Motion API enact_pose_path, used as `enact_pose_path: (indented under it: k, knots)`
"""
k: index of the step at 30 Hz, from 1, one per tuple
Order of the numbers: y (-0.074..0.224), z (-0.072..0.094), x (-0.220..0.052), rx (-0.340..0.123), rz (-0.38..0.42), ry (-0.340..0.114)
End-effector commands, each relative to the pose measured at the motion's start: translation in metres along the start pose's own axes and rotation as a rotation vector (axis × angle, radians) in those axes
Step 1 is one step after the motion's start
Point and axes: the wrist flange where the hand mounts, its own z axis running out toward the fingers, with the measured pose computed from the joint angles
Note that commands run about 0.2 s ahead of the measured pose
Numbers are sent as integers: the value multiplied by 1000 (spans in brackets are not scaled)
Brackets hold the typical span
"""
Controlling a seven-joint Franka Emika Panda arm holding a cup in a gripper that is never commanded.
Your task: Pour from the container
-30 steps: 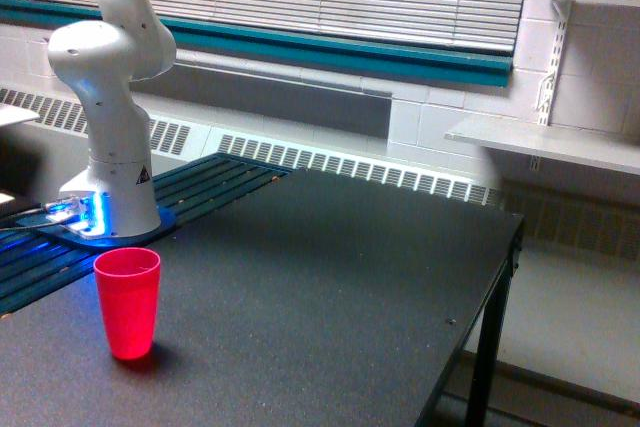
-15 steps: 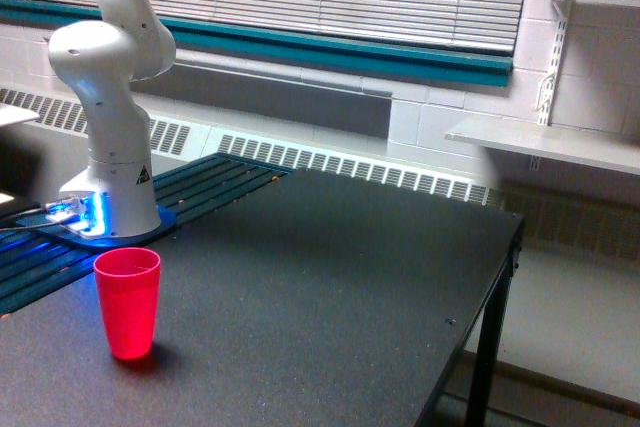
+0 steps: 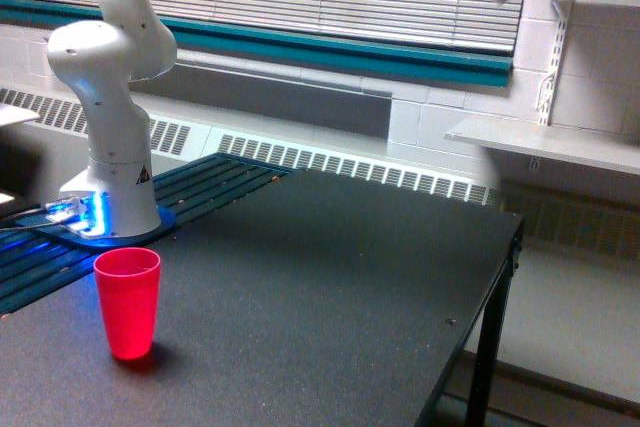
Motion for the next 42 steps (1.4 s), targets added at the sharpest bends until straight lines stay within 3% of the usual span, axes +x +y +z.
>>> enact_pose_path:
  k: [1,11,33,42]
  knots:
    - [71,12,9,-89,-36,27]
    - [153,17,-6,-175,-67,29]
    - [276,-1,-81,-272,-126,-1]
    - [351,4,-130,-363,-134,-64]
